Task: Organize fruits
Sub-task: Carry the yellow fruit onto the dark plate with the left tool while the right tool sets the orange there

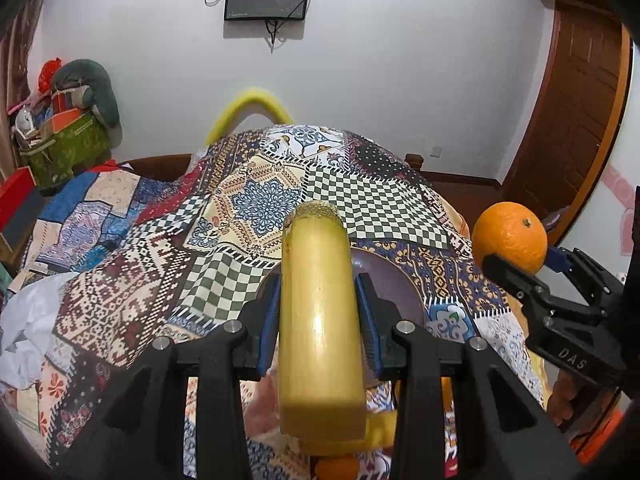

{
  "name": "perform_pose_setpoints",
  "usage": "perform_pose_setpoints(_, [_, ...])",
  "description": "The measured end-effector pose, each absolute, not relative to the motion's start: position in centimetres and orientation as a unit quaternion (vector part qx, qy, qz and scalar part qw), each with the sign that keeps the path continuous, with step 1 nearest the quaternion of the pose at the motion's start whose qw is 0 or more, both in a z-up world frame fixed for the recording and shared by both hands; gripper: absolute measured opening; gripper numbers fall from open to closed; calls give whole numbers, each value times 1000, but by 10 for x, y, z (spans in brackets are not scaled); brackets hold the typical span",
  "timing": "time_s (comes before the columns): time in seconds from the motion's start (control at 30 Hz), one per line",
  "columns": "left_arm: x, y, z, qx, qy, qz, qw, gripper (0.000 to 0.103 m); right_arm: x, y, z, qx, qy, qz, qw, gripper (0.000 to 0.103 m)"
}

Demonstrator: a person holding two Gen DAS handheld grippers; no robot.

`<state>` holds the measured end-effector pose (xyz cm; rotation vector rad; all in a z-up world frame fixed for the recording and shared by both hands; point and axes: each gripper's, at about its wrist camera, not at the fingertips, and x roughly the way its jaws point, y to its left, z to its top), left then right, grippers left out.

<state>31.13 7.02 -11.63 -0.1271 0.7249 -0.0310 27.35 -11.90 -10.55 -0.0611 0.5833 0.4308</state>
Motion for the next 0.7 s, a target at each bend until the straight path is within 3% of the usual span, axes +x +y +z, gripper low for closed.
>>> perform_pose_setpoints(0.7, [411,77,-187,-58,439,-16,897,36,353,-81,-167,-74,377,238,892,66])
